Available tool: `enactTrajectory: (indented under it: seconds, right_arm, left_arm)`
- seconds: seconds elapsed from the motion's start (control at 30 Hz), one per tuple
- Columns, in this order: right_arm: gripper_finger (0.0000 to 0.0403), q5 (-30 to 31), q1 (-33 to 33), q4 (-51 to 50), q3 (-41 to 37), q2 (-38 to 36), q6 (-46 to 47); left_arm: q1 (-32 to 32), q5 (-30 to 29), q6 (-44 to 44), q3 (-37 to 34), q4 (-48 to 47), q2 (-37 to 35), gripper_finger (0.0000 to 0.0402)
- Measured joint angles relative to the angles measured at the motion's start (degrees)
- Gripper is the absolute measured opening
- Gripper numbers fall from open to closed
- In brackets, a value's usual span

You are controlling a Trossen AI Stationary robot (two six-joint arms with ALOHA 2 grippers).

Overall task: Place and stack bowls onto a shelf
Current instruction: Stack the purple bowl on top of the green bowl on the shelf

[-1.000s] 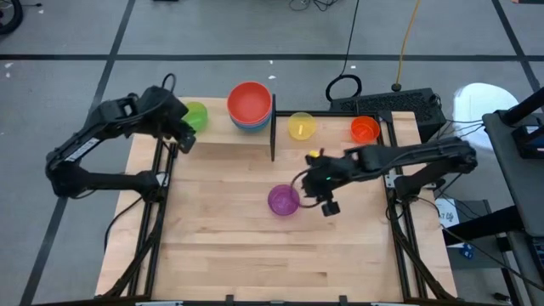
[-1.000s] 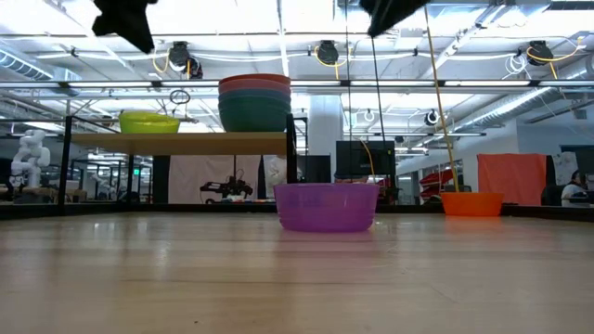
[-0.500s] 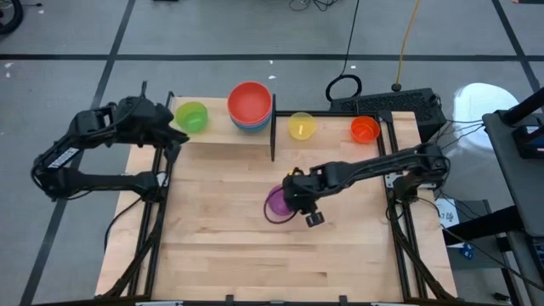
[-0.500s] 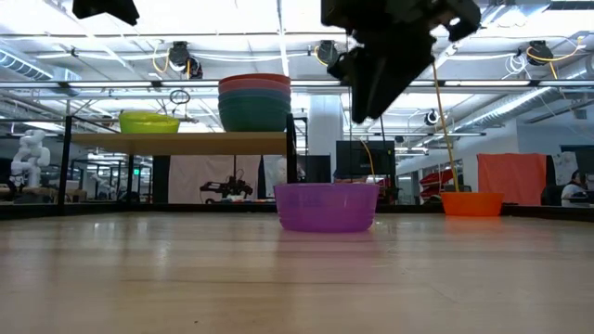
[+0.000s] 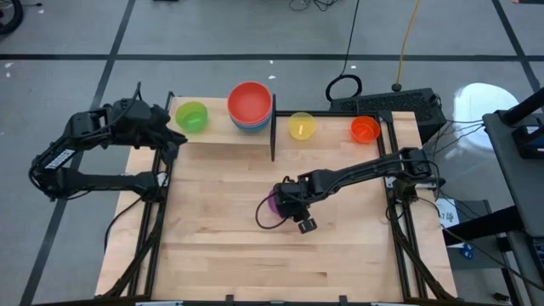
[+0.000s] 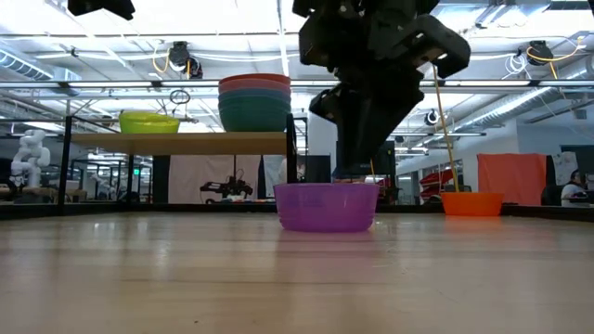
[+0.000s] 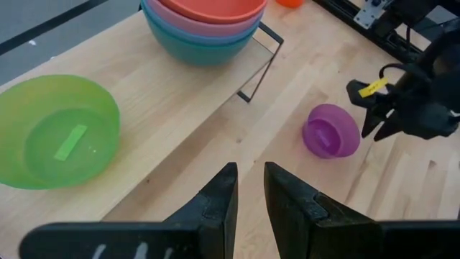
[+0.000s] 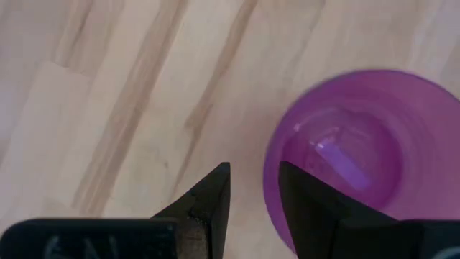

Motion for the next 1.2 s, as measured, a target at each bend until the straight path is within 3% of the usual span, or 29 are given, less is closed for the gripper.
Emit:
enactTrajectory:
  seconds: [0.47, 0.6, 0.7, 0.83, 0.97, 1.2]
  right_arm:
    - [0.0114, -0.41, -0.28, 5.62, 0.0, 6.59, -0.35]
    - [0.01, 6.44, -0.26, 6.7, -0.04, 7.01, -1.46]
    - [0.0065, 7.39, -0.6, 8.13, -0.04, 6.83, -1.7]
    - [0.0009, 6.46, -0.83, 8.98, -0.04, 6.52, -2.18]
    - [0.0004, 3.26, -0.83, 8.73, -0.04, 6.54, -6.01]
    - [0.0001, -1.52, -0.22, 8.38, -0.04, 6.52, -14.72]
  left_arm:
    - [0.02, 0.0, -0.01, 0.0, -0.08, 0.01, 0.0074]
    - [0.02, 0.0, -0.03, 0.0, -0.1, 0.0, 0.0074]
    - [0.02, 0.0, -0.01, 0.0, -0.46, 0.0, 0.0074]
    - [0.02, 0.0, 0.25, 0.0, -0.9, 0.11, 0.0074]
    - [0.02, 1.24, 2.33, 0.0, -0.88, 0.13, 0.0074]
    - [-2.1, 9.02, 11.8, -0.85, -0.88, 2.1, 0.0074]
